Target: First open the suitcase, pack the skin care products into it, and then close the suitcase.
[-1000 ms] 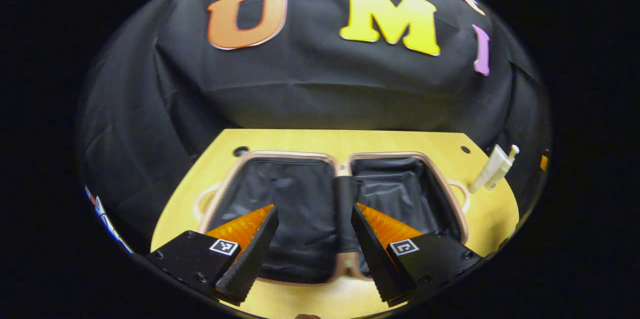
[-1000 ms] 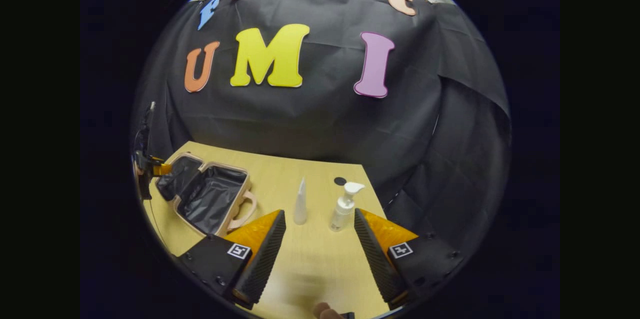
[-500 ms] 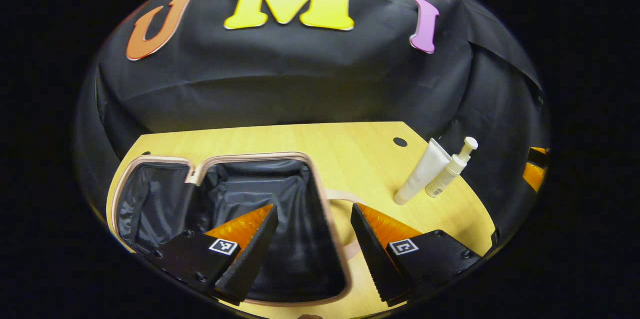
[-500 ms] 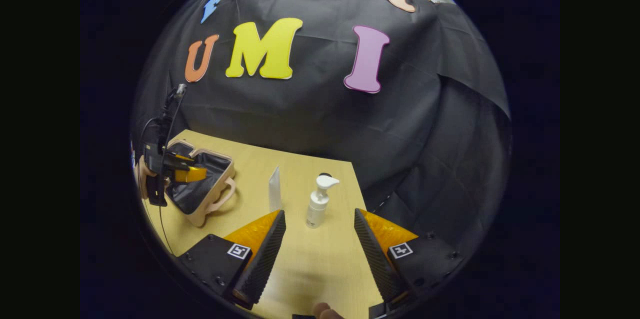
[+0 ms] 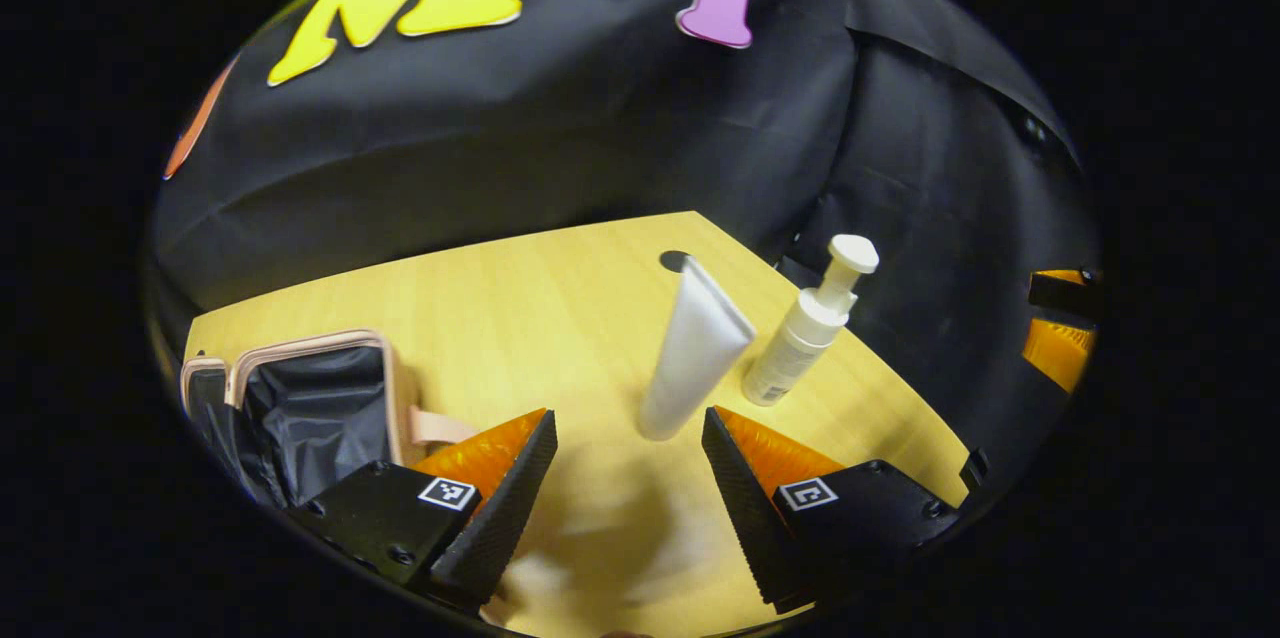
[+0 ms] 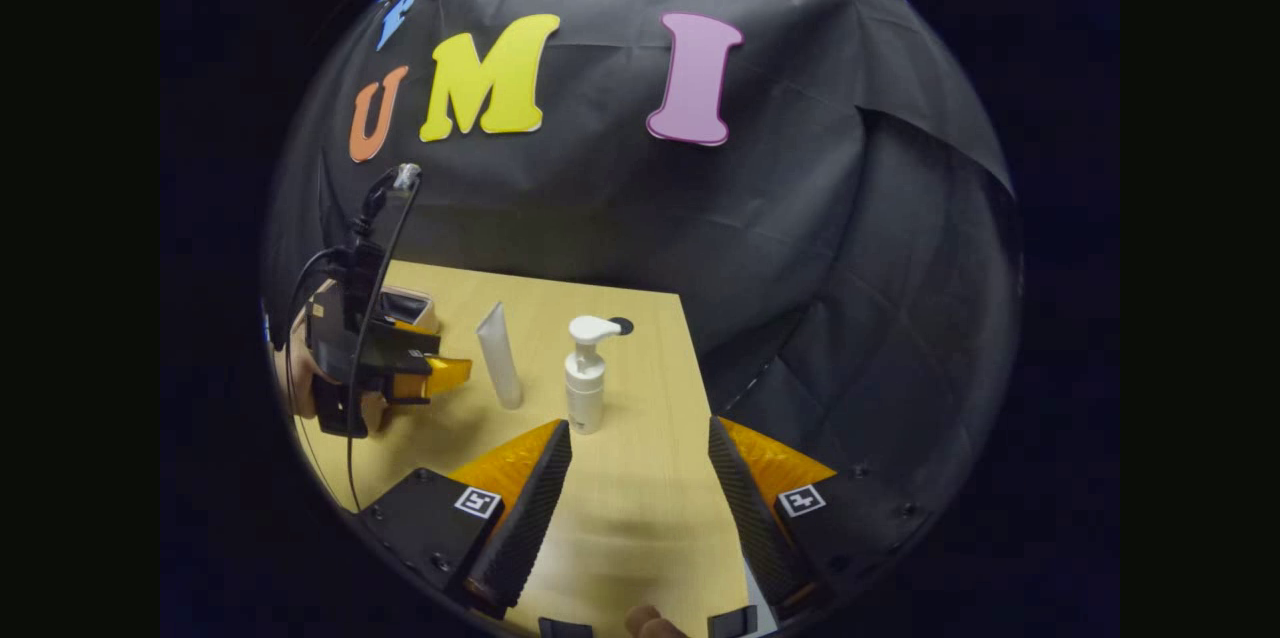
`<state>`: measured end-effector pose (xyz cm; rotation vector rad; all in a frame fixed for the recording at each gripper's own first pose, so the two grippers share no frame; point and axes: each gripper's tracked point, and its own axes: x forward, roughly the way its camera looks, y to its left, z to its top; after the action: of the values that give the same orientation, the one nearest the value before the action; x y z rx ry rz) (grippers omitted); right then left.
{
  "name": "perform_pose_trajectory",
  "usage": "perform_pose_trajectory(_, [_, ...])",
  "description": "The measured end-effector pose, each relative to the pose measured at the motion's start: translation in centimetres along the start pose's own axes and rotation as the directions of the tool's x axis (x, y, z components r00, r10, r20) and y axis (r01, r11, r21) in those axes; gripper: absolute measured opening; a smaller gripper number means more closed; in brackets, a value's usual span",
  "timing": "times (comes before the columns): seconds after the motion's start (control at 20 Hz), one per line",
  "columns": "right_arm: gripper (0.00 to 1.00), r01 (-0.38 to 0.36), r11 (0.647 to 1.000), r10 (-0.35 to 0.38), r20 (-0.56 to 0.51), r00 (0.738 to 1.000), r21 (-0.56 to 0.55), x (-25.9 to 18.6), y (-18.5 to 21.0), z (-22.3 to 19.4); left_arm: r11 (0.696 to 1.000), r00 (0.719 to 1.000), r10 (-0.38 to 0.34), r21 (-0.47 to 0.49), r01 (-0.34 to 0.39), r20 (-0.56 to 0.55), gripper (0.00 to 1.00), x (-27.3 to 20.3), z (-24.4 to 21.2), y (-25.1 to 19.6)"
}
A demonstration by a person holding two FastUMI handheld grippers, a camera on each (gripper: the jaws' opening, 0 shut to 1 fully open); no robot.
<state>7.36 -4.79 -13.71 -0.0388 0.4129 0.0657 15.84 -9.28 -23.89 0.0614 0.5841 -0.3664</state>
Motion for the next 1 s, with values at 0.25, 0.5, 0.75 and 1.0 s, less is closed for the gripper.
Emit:
perform_pose_trajectory(0.25, [0.82, -0.001, 1.000, 0.001, -0.047, 0.999, -0.012, 1.2, -1.6, -2.1, 1.000, 1.000, -0.010, 0.028, 0.010, -0.021, 0.94, 4.1, -0.2, -2.7])
perform_pose_trajectory(0.5, [0.82, 0.002, 1.000, -0.004, -0.068, 0.998, -0.030, 2.1, -3.0, -3.3, 0.998, 0.998, 0.064, 0.026, -0.064, -0.013, 0.86, 7.5, 0.1, -1.5])
perform_pose_trajectory(0.75, [0.81, 0.014, 1.000, -0.014, -0.087, 0.996, 0.000, 3.0, -3.7, -4.5, 0.996, 0.996, 0.084, 0.046, -0.083, -0.034, 0.63, 8.4, -0.5, -0.9])
perform_pose_trajectory(1.0, [0.82, 0.012, 0.999, -0.008, -0.105, 0.994, 0.038, 3.8, -3.2, -5.6, 0.997, 0.995, 0.079, 0.030, -0.077, -0.059, 0.46, 8.2, -1.1, -0.7])
